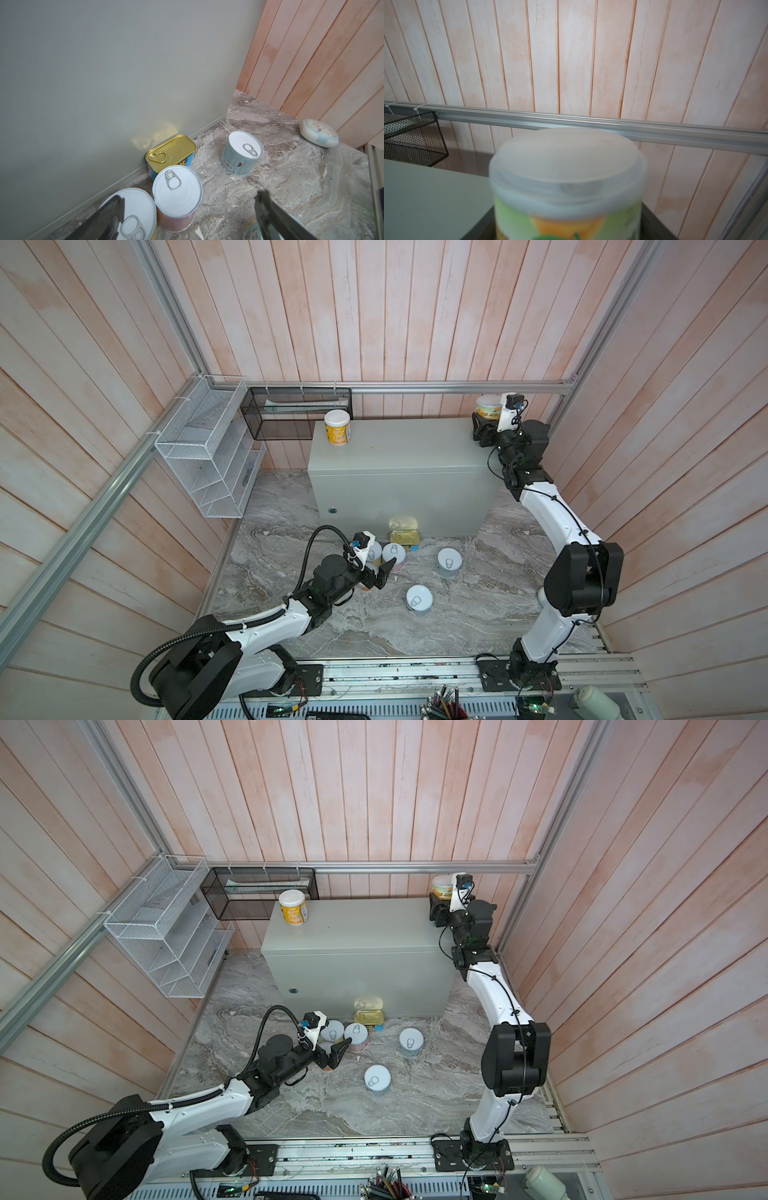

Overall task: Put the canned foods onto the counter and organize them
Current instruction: 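Set the green-and-orange can on the cabinet top and open the right gripper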

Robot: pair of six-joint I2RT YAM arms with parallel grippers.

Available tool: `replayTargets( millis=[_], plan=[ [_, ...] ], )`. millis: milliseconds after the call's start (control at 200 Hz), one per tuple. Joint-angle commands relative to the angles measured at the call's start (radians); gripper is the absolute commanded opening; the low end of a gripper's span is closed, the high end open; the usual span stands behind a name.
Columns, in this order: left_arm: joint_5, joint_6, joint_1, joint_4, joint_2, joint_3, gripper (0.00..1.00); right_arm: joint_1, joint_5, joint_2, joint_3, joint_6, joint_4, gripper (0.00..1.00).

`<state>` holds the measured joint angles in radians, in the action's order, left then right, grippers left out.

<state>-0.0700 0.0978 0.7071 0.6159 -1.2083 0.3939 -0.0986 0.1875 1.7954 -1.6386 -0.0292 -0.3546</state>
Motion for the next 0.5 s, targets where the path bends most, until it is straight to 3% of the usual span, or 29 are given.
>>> replayTargets(
  millis=[0,135,340,495],
  plan=[
    [0.015,0.005,-0.003,-0.008,-0.013,0.031,1.00,0.005,0.022,0.028,-0.079,0.003,-0.017,0.66],
    [0.007,0.010,-0.003,-0.008,-0.021,0.034,1.00,0.005,0.057,0.038,-0.096,0.008,0.006,0.70],
    [0.004,0.014,-0.003,-0.016,-0.033,0.042,1.00,0.005,0.120,0.008,-0.067,-0.008,0.017,0.91],
    [-0.001,0.021,-0.003,-0.014,-0.039,0.043,1.00,0.005,0.104,-0.028,-0.038,-0.013,0.021,0.94]
  ],
)
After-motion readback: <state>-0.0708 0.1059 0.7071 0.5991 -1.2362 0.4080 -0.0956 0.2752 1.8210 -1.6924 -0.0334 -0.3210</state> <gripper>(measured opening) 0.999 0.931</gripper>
